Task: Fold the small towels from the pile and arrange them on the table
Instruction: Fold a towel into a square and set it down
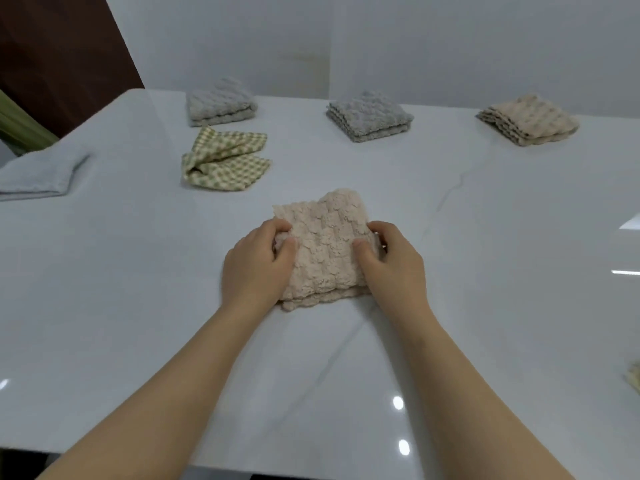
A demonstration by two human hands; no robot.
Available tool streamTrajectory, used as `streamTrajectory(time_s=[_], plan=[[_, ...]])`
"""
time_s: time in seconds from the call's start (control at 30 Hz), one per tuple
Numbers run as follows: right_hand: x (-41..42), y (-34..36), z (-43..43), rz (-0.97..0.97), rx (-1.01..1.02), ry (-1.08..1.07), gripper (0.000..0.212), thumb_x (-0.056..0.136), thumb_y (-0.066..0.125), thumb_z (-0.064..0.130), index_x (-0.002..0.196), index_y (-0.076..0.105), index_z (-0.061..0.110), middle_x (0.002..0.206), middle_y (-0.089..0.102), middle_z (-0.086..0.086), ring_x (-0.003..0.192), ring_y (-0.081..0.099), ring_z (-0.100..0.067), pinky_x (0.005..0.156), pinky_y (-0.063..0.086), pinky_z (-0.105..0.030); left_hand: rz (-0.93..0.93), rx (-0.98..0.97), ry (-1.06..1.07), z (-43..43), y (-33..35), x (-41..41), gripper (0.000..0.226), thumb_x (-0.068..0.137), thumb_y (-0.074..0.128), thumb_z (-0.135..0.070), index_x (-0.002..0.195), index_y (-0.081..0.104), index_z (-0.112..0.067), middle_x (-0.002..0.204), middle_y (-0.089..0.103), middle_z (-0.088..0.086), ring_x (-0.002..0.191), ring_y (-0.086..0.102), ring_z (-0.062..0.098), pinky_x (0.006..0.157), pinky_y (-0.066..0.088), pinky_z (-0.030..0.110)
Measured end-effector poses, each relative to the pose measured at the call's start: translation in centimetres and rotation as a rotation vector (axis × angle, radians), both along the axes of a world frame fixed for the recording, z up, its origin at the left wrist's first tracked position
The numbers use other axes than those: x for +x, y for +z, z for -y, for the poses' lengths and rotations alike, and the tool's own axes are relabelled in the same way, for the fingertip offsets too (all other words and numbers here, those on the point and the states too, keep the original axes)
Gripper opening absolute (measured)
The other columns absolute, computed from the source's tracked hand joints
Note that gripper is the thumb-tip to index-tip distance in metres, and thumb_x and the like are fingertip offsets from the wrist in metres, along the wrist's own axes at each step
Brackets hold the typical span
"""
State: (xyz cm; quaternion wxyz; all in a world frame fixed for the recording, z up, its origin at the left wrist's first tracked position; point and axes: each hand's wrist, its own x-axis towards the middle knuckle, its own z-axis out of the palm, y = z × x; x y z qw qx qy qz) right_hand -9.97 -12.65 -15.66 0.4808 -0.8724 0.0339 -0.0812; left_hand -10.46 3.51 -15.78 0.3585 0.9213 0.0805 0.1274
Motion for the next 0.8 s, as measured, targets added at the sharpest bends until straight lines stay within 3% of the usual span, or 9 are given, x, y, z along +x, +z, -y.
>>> streamTrajectory(time_s=[0.1, 0.17, 0.33, 0.47, 0.6, 0.8], plan=[[-2.9, 0.5, 1.3, -0.069, 0.017, -0.009, 0.031, 0.089, 0.054, 0.025, 0.119, 0.056, 0.02, 0.099, 0.058, 0.012, 0.09, 0.052, -0.006, 0.067, 0.034, -0.005, -0.05, 0.025, -0.049, 0.9, 0.3, -2.1, 0.029, 0.093, 0.049, -0.03, 0.119, 0.058, -0.023, 0.11, 0.061, -0.006, 0.081, 0.049, 0.009, 0.074, 0.034, 0.024], [-5.2, 1.2, 2.7, -0.148, 0.038, 0.006, 0.029, 0.089, 0.056, 0.024, 0.118, 0.057, 0.02, 0.096, 0.058, 0.013, 0.085, 0.052, -0.003, 0.066, 0.034, -0.003, -0.092, 0.008, -0.08, 1.5, 0.8, -4.2, 0.028, 0.092, 0.051, -0.03, 0.118, 0.059, -0.022, 0.108, 0.061, -0.006, 0.074, 0.047, 0.008, 0.071, 0.034, 0.023], [-9.6, 2.8, 6.2, -0.314, 0.115, 0.018, 0.019, 0.087, 0.06, 0.021, 0.104, 0.055, 0.027, 0.088, 0.056, 0.02, 0.081, 0.053, 0.004, 0.065, 0.039, -0.004, -0.288, -0.017, -0.235, 3.0, 2.1, -8.8, 0.044, 0.084, 0.045, -0.046, 0.122, 0.055, -0.026, 0.111, 0.052, -0.011, 0.08, 0.05, 0.009, 0.074, 0.038, 0.022], [-12.0, 3.9, 8.6, -0.379, 0.126, 0.017, 0.015, 0.084, 0.063, 0.016, 0.089, 0.055, 0.028, 0.081, 0.057, 0.012, 0.073, 0.053, -0.002, 0.06, 0.039, -0.002, -0.398, -0.049, -0.271, 4.4, 2.7, -11.0, 0.033, 0.089, 0.056, -0.028, 0.122, 0.053, -0.029, 0.108, 0.044, -0.012, 0.08, 0.045, 0.008, 0.076, 0.034, 0.022], [-13.7, 4.2, 10.0, -0.409, 0.14, 0.005, 0.018, 0.081, 0.063, 0.011, 0.079, 0.054, 0.027, 0.075, 0.057, 0.009, 0.068, 0.051, -0.003, 0.057, 0.039, -0.002, -0.45, -0.079, -0.305, 5.7, 2.9, -12.7, 0.03, 0.089, 0.056, -0.027, 0.118, 0.052, -0.032, 0.107, 0.043, -0.011, 0.075, 0.045, 0.004, 0.074, 0.034, 0.022], [-15.0, 4.1, 10.8, -0.415, 0.168, -0.027, 0.017, 0.081, 0.061, 0.009, 0.08, 0.053, 0.024, 0.074, 0.054, 0.006, 0.067, 0.049, -0.009, 0.055, 0.038, -0.006, -0.515, -0.049, -0.376, 6.3, 3.5, -13.1, 0.028, 0.09, 0.054, -0.029, 0.118, 0.05, -0.035, 0.11, 0.041, -0.01, 0.095, 0.048, 0.009, 0.079, 0.034, 0.022]])
